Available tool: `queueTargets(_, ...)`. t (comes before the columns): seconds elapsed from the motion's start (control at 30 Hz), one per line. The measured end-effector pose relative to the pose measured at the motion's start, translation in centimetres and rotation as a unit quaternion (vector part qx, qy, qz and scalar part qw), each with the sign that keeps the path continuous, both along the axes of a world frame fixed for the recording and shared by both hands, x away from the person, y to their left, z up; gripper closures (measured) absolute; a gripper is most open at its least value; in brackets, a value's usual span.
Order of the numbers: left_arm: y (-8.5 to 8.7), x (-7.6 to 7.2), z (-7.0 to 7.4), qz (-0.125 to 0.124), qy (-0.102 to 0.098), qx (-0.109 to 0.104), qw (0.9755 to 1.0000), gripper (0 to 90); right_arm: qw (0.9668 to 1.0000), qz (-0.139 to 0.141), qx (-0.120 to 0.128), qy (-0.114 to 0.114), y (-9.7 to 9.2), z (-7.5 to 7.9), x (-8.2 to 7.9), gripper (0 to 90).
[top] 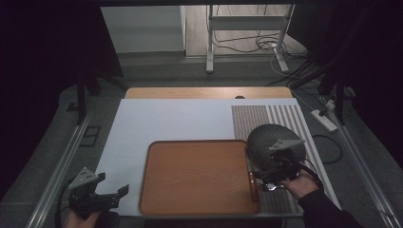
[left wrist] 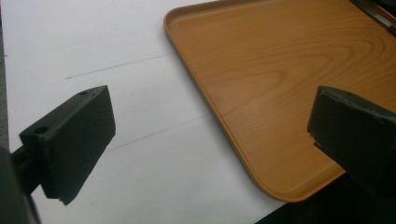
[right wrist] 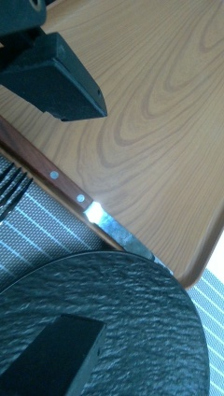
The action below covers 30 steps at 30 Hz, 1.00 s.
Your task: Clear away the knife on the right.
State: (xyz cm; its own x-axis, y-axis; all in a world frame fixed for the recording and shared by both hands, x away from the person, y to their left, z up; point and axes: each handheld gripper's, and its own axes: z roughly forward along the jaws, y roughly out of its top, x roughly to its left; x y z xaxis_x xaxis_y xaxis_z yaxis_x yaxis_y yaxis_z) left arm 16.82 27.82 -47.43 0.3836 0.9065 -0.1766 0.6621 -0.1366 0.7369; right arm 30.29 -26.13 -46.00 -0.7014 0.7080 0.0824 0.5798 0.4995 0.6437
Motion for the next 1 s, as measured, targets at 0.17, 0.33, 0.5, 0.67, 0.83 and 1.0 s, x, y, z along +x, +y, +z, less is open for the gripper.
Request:
queueTargets(0.17,0.0,0.0,0.0,0.000,0.000,-0.001,1.0000,1.7,0.9999,-0.011,0.003,-0.007,-0.9,0.2,-0.6,1.0)
queueTargets(0.33,0.1,0.0,0.0,0.000,0.000,-0.003,1.0000,1.7,0.9995,-0.028,0.007,-0.015,-1.9,0.4,-1.4,0.6)
queueTargets(0.5,0.1,0.0,0.0,0.001,0.000,-0.005,1.0000,1.7,0.9988,-0.041,0.018,-0.019,-2.9,0.6,-2.2,0.5)
queueTargets(0.67,0.1,0.0,0.0,0.002,0.000,-0.008,1.0000,1.7,0.9978,-0.059,0.017,-0.027,-3.9,0.6,-3.0,0.0)
queueTargets(0.83,0.2,0.0,0.0,0.002,-0.001,-0.009,1.0000,1.6,0.9960,-0.077,0.023,-0.038,-5.0,0.7,-3.9,0.0)
queueTargets(1.0,0.2,0.0,0.0,0.002,-0.001,-0.008,1.0000,1.6,0.9946,-0.091,0.027,-0.042,-5.8,0.6,-4.8,0.0)
